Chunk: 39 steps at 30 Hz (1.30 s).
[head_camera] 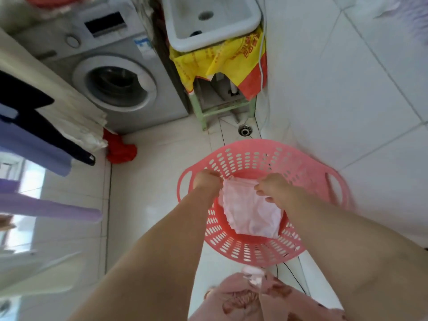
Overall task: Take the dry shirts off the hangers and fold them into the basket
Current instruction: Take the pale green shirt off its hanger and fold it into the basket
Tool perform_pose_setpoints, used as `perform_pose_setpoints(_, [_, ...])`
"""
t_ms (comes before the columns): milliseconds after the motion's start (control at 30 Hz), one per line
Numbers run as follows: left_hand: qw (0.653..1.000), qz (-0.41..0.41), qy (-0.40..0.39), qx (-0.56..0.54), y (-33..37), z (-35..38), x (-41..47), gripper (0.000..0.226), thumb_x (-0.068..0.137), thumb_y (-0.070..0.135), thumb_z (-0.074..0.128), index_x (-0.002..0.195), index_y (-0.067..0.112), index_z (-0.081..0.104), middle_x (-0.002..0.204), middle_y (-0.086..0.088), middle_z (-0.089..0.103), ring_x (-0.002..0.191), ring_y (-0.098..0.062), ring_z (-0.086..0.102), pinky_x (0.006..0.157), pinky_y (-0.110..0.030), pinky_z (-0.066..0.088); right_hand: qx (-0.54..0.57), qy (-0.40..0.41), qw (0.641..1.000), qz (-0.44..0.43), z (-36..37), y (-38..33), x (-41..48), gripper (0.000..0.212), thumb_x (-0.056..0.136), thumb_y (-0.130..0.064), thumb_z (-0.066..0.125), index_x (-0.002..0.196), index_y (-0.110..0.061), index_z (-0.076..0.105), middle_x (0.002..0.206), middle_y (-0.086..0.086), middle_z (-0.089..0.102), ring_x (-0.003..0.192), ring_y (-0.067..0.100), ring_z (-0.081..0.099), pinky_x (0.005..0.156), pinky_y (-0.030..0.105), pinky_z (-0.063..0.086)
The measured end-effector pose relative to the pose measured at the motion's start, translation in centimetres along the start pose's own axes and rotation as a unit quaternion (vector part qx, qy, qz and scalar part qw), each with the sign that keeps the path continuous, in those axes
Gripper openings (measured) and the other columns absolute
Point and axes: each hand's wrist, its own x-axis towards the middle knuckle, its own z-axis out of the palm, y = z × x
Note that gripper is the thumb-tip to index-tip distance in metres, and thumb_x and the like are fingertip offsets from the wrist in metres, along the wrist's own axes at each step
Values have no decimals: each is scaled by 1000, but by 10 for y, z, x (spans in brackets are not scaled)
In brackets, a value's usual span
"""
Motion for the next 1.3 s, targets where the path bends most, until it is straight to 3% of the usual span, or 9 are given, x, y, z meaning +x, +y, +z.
perform_pose_setpoints(133, [1000, 9, 15, -17, -6, -24, -12, 36, 91, -6, 43, 73, 20, 60, 95, -10, 69, 86, -27, 66, 83, -42, 58, -3, -26, 1000, -12, 24, -19, -18, 24, 92, -10, 57, 114, -2, 61, 108, 13, 67, 102, 28, 64, 86, 36, 47])
perform_pose_setpoints(433, [990, 5, 82, -115, -44, -114, -35, 31, 91, -5, 31, 95, 9, 58, 78, -4, 60, 64, -15, 56, 58, -25, 42, -103, -77, 987, -96, 103, -74, -61, 14, 86, 1, 56, 95, -2, 65, 91, 12, 68, 76, 22, 60, 78, 35, 53])
perform_pose_setpoints(600, [982, 4, 101, -162, -67, -155, -55, 27, 93, -4, 35, 97, 9, 59, 75, -1, 59, 63, -12, 56, 59, -26, 42, -112, -114, 977, -142, 144, -88, -102, 21, 93, 1, 48, 81, -14, 57, 72, 5, 59, 60, 15, 55, 50, 25, 36])
perform_pose_setpoints(667, [977, 2, 113, -178, -76, -173, -65, 29, 94, -3, 37, 106, 8, 60, 76, 0, 59, 63, -12, 57, 56, -25, 41, -107, -120, 976, -150, 164, -92, -120, 20, 94, -2, 45, 83, -15, 56, 69, 3, 60, 56, 13, 56, 47, 21, 30])
perform_pose_setpoints(800, [979, -2, 96, -177, -101, -215, -88, 34, 95, -4, 38, 125, 1, 55, 119, -13, 65, 108, -29, 64, 67, -32, 46, -129, -140, 963, -193, 204, -104, -161, 17, 93, -7, 45, 91, -18, 58, 75, 1, 65, 61, 12, 60, 56, 22, 36])
perform_pose_setpoints(967, [982, -25, 87, -163, -136, -271, -122, 39, 100, 9, 29, 135, 5, 47, 134, -6, 56, 120, -22, 57, 85, -33, 44, -162, -167, 936, -264, 254, -119, -223, 20, 94, -6, 45, 85, -20, 57, 76, 2, 63, 60, 11, 56, 56, 23, 36])
perform_pose_setpoints(1100, [968, -40, 154, -195, -173, -317, -139, 22, 95, 10, 40, 86, 13, 59, 80, 0, 63, 66, -14, 57, 66, -29, 44, -182, -181, 906, -337, 293, -132, -267, 21, 87, -1, 56, 83, -19, 65, 87, 5, 68, 74, 20, 64, 55, 24, 38])
perform_pose_setpoints(1167, [962, -39, 178, -204, -187, -344, -153, 26, 96, 10, 39, 74, 14, 52, 73, 2, 58, 60, -12, 53, 61, -28, 41, -160, -167, 895, -381, 310, -145, -292, 24, 87, -2, 53, 82, -22, 64, 100, 6, 69, 89, 24, 65, 59, 26, 45])
perform_pose_setpoints(1300, [934, 0, 245, -260, -193, -403, -183, 22, 96, 9, 39, 78, 13, 51, 72, 0, 57, 58, -13, 52, 58, -27, 39, -98, -121, 847, -509, 334, -181, -352, 20, 92, -12, 48, 96, -22, 65, 111, 5, 66, 103, 25, 61, 89, 38, 52])
